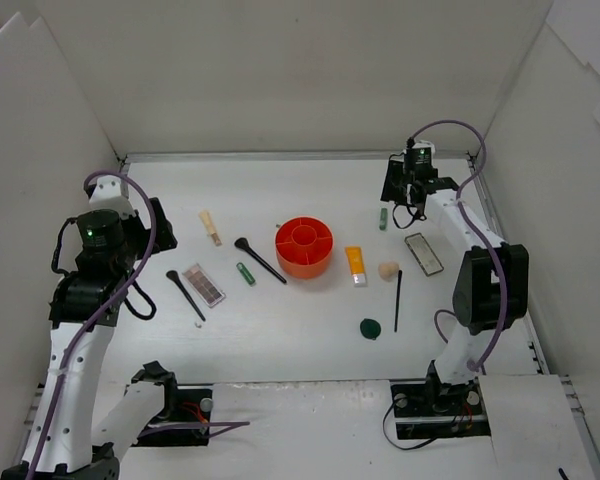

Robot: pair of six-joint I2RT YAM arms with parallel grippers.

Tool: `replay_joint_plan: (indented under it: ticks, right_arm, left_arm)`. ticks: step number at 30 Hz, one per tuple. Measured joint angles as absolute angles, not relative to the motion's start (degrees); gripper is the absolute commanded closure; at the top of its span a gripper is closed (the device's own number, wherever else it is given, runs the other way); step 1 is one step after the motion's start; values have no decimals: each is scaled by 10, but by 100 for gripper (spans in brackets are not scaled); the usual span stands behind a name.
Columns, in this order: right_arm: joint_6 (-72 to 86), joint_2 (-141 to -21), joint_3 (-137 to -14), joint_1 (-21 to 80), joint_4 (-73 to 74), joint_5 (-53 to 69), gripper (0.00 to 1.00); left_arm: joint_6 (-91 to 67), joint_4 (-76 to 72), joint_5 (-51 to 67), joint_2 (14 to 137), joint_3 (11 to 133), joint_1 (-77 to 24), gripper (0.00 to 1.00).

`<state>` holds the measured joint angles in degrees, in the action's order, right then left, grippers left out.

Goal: Organize the makeup

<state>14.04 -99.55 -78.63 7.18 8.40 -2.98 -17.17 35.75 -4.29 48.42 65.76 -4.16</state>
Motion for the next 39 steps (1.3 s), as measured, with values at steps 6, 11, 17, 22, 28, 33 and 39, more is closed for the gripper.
replay_joint_plan:
  ticks: [6, 11, 17, 22, 28, 33, 39]
  right_arm:
    - [140, -1083, -850, 72, 86, -22, 45]
    - [141, -1148, -876, 72, 93, -20, 51]
    - [142, -1200, -888, 72, 111, -14, 54]
    - [147, -1222, -909, 72, 126, -10, 55]
    - [154, -1245, -956, 72, 148, -8, 57]
    - [164, -1273, -987, 72, 167, -6, 61]
    - [171, -1284, -996, 72, 190, -6, 77]
  left_arm:
    - [-172, 356, -29, 484, 650, -42, 0]
    - [-172, 356, -24, 485, 648, -42, 1]
    - [-172, 356, -15, 485, 648, -42, 0]
    - [-172, 355, -11, 486, 648, -42, 1]
    - [-172, 354, 3, 490, 648, -42, 1]
    - [-172, 353, 5, 490, 648, -42, 0]
    - [-172, 353, 7, 491, 648, -42, 1]
